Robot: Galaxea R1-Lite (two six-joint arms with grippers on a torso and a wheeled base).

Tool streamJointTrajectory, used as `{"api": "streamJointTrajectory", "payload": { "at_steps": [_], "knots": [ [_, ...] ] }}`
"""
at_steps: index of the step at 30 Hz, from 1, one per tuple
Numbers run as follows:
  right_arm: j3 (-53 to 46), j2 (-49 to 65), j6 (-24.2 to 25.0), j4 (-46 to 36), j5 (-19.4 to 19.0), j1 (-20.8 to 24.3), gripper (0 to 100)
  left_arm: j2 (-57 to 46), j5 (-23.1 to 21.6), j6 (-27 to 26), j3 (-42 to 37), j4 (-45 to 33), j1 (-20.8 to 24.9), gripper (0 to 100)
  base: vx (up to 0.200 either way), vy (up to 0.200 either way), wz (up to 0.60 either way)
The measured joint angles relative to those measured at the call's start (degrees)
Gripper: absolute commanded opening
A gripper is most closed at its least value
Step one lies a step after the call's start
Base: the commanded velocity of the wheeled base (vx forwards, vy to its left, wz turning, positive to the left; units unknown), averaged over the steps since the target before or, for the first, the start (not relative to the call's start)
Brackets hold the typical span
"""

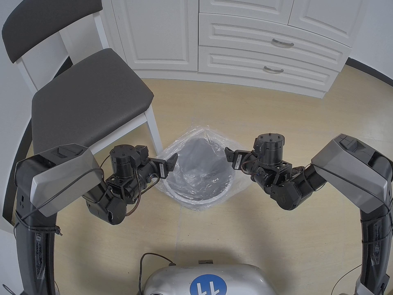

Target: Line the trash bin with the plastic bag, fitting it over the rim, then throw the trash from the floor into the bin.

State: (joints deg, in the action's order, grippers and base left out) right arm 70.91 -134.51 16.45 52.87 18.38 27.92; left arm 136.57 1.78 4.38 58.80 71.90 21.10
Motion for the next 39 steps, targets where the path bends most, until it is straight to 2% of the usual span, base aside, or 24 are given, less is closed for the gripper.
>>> {"api": "streamJointTrajectory", "payload": {
  "at_steps": [11, 20, 28, 39],
  "knots": [
    [4.00, -3.80, 0.13, 2.23, 0.01, -1.22, 100, 3.93, 2.10, -1.54, 6.50, -0.40, -2.26, 100, 0.000, 0.000, 0.00],
    [8.36, -7.46, 2.68, 3.12, 0.06, -2.34, 100, 6.56, 3.46, -2.46, 11.41, -0.17, -4.84, 100, 0.000, 0.000, 0.00],
    [11.89, -9.86, 4.29, 3.27, 0.17, -3.04, 100, 9.30, 7.02, -2.30, 15.65, 1.21, -4.43, 100, 0.000, 0.000, 0.00],
    [18.49, -13.56, 7.45, 4.99, 0.24, -4.33, 100, 12.08, 8.95, -2.04, 18.08, 2.90, -2.65, 100, 0.000, 0.000, 0.00]
  ]
}}
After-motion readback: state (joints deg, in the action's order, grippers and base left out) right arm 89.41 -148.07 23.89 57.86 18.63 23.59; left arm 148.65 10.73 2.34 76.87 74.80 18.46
